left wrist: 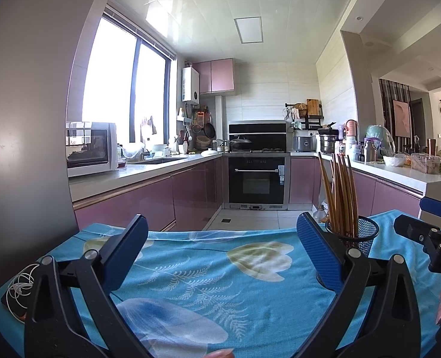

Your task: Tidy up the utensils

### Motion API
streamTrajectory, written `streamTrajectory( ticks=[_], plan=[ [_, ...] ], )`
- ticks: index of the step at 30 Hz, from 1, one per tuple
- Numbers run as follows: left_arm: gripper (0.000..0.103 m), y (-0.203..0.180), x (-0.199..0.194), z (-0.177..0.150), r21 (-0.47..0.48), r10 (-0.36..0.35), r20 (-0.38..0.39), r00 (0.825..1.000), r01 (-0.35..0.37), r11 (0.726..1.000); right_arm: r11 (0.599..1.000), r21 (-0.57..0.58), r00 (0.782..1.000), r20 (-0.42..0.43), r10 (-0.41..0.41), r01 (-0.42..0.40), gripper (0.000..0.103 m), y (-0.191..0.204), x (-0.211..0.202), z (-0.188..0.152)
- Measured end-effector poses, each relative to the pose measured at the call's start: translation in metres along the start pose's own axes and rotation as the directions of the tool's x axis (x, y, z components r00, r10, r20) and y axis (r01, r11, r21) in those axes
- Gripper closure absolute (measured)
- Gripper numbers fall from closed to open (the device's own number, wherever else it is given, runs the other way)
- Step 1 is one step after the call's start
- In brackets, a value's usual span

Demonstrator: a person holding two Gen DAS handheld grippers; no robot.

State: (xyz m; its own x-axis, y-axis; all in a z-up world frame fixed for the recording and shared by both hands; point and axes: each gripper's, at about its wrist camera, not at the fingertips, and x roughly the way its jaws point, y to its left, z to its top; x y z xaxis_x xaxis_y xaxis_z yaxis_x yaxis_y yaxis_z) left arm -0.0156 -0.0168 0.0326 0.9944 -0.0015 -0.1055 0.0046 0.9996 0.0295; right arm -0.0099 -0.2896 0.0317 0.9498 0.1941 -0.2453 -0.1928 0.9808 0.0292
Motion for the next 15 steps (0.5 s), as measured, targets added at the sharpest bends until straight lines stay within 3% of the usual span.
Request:
streamTrajectory(
  ticks=[15],
  plan=[
    [0.005,-0.0005,0.0011,-0.0010,-0.001,0.001,-0.002,1.000,-0.001,1.000,1.000,0.003,1.000,0.005,-0.005,0.005,0.007,-0.0008,-0.0011,0.0004]
  ],
)
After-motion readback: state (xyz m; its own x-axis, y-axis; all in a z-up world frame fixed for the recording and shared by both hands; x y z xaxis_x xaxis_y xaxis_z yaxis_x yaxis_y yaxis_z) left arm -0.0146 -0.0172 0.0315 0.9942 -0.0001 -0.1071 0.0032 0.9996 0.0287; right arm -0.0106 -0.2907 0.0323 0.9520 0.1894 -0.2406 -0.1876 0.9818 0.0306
